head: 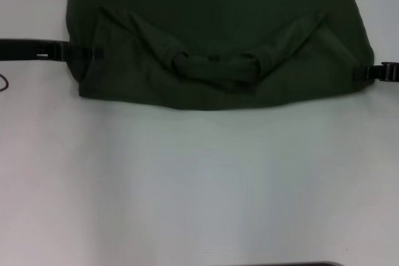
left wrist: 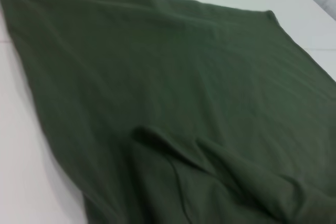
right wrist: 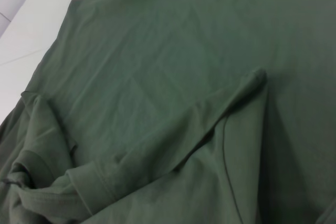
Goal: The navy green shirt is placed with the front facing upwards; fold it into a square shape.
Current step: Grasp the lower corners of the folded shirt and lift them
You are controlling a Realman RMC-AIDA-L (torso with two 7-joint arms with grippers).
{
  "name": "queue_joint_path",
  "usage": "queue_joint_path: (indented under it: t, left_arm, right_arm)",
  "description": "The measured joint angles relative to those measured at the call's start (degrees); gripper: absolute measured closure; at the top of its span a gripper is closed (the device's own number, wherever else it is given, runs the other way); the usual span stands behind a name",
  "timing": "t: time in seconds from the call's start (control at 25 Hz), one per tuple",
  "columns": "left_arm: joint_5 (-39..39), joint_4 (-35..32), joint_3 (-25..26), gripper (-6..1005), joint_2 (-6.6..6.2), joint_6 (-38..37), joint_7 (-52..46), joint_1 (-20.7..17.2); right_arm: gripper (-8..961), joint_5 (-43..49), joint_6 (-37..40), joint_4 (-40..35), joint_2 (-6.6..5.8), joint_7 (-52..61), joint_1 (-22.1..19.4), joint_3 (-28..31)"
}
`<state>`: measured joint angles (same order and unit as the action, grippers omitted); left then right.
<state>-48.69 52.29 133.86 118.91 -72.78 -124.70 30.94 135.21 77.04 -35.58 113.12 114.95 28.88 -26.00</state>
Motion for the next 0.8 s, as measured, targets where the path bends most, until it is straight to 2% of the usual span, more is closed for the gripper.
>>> queue_joint_path:
  t: [0.12, 0.4, 0.8]
  left_arm:
    - [0.24, 0.00, -0.06, 134, -0.51, -2.22, 0.21, 0.00]
    - [2.36, -0.25, -0.10, 142, -0.68, -3.74, 0.88, -0.51]
    - [2.98, -1.44, -1.73, 153, 0.22, -3.97, 1.92, -0.23]
  right_arm:
    - [917, -0.06, 0.07, 0.00, -0.02, 0.00, -0.06, 0.18]
    - [917, -0.13, -0.17, -0.01, -0.10, -0.06, -0.10, 0.44]
    - [917, -0.13, -0.18, -0.02, -0.19, -0.09, 0.12, 0.47]
